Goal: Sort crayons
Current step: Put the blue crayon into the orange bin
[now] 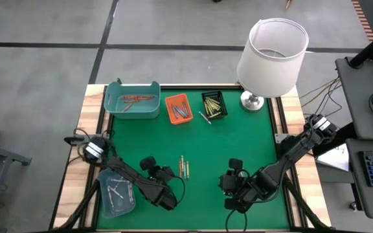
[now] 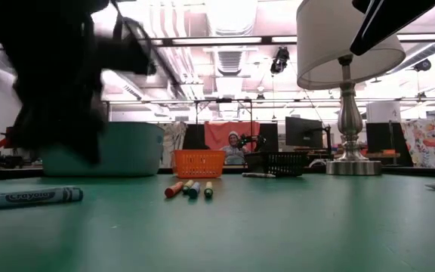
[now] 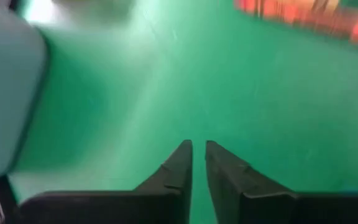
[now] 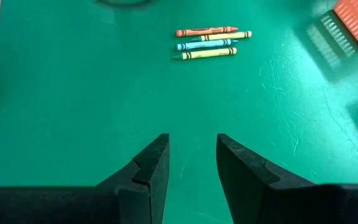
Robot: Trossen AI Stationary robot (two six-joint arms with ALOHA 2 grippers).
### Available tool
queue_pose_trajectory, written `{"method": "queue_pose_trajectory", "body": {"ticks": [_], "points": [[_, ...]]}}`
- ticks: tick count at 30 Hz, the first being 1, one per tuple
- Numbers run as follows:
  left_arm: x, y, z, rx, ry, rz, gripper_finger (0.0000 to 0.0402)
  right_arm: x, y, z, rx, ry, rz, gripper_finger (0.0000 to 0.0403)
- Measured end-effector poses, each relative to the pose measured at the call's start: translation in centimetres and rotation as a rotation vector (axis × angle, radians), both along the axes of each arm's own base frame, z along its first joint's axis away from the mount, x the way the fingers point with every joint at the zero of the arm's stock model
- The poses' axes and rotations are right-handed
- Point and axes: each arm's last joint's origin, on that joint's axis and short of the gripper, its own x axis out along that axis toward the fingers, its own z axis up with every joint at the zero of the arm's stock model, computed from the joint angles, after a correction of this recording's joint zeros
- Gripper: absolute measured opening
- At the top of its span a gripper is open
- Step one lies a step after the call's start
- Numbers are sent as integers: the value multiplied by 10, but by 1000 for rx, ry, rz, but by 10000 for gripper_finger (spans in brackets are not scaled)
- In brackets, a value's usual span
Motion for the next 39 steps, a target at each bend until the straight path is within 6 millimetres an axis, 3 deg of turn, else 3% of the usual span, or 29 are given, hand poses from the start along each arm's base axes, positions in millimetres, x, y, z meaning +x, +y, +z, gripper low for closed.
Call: {"method": "queue_pose_trajectory", "body": {"ticks": [3, 9, 15, 22, 29, 39], "points": [[-2, 4, 22, 26, -75, -39, 5, 0, 0, 0, 0, -1, 0, 121], [-16, 15, 63, 37, -199, -82, 1, 1, 1, 1, 3, -15, 13, 121], [-34, 17, 81, -160, -315, -44, 1, 5, 4, 4, 8, -55, 55, 121], [-49, -1, 62, -260, -378, -85, 0, 6, 5, 4, 0, -66, 78, 121], [-52, -17, 46, -319, -478, -158, 0, 7, 6, 5, 11, -79, 78, 121], [-56, -13, 10, -378, -507, 137, 15, 10, 5, 6, 16, -89, 73, 121]]}}
